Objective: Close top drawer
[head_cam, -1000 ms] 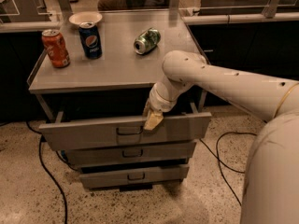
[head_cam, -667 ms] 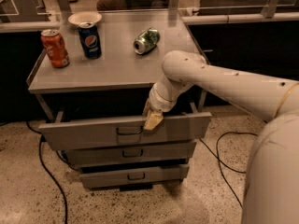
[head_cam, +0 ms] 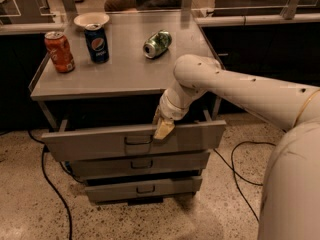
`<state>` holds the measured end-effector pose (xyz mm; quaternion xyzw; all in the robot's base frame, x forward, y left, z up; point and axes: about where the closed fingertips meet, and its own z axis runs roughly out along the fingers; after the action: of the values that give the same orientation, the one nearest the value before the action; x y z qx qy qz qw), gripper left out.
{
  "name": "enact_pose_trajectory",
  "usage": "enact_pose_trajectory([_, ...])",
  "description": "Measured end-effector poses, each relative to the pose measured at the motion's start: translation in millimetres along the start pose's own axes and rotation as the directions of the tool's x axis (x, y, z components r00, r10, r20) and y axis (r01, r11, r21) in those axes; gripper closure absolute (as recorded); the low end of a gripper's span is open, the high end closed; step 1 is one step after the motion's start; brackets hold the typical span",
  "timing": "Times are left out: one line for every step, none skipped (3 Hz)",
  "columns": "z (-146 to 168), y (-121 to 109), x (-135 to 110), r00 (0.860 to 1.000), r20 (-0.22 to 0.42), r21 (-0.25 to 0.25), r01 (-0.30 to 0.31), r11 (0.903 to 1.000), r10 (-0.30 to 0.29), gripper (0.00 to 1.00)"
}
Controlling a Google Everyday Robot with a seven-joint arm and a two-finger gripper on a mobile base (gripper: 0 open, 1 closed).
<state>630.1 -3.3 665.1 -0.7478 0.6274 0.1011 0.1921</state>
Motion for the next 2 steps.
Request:
enact_pose_trajectory([-0.2,-0.2,0.0,1.000,0.000,0.003,0.003,1.0000,-0.003,1.00])
enact_pose_trajectory([-0.5,-0.5,0.2,1.000,0.000,0.005,0.005,1.0000,-0.005,1.00])
